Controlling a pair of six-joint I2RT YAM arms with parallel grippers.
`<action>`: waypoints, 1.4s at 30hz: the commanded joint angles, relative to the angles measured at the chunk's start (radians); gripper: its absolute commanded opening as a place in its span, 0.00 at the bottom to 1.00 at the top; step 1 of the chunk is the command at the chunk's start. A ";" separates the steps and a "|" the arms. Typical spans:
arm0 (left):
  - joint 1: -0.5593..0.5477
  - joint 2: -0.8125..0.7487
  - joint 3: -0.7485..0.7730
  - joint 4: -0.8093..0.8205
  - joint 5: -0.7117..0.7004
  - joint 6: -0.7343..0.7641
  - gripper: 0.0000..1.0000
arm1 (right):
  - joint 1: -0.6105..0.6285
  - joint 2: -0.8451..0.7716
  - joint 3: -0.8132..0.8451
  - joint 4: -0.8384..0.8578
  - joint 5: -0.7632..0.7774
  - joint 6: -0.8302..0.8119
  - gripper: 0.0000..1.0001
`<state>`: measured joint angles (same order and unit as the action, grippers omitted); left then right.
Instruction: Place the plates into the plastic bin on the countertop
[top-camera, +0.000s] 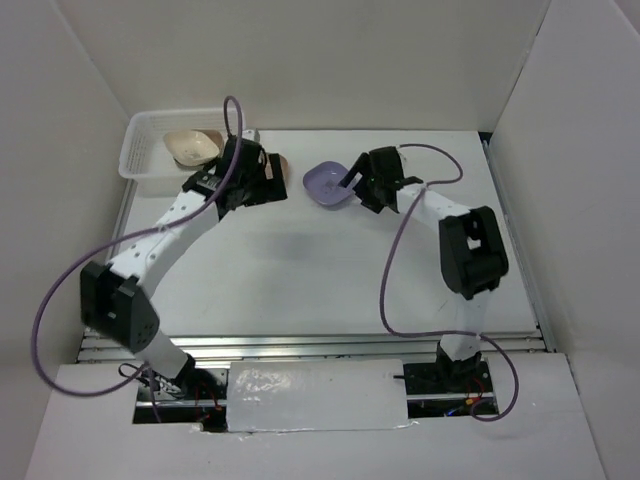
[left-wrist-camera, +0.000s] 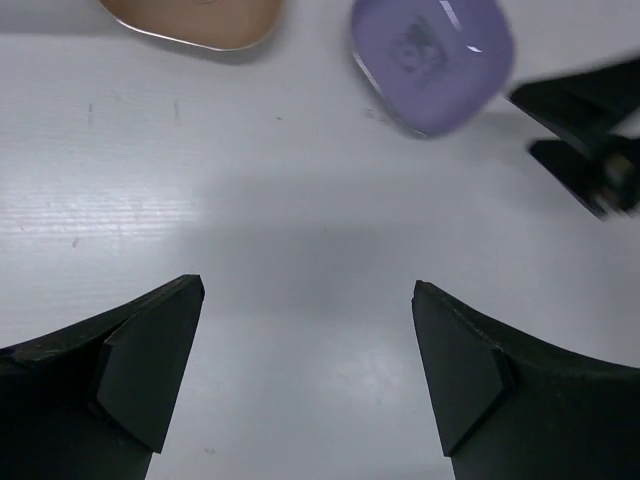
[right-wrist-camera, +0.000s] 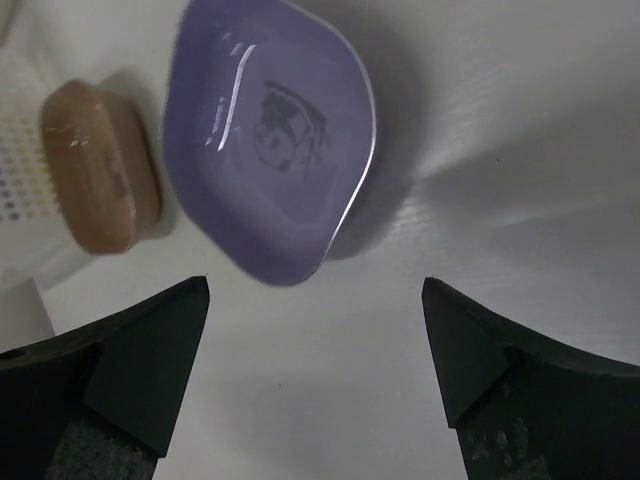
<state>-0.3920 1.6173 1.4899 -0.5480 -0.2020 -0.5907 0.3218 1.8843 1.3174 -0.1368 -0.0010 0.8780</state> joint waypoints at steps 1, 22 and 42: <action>-0.021 -0.190 -0.062 0.065 -0.085 -0.050 0.99 | 0.000 0.188 0.279 -0.160 0.058 0.059 0.94; -0.064 -0.310 -0.155 0.022 -0.051 0.018 0.99 | 0.014 0.398 0.593 -0.399 0.088 0.053 0.73; -0.076 -0.336 -0.257 0.057 0.006 0.034 0.99 | 0.033 0.660 1.009 -0.587 0.062 0.023 0.71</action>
<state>-0.4618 1.3079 1.2343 -0.5438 -0.2131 -0.5755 0.3569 2.4977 2.2498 -0.6594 0.0669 0.9184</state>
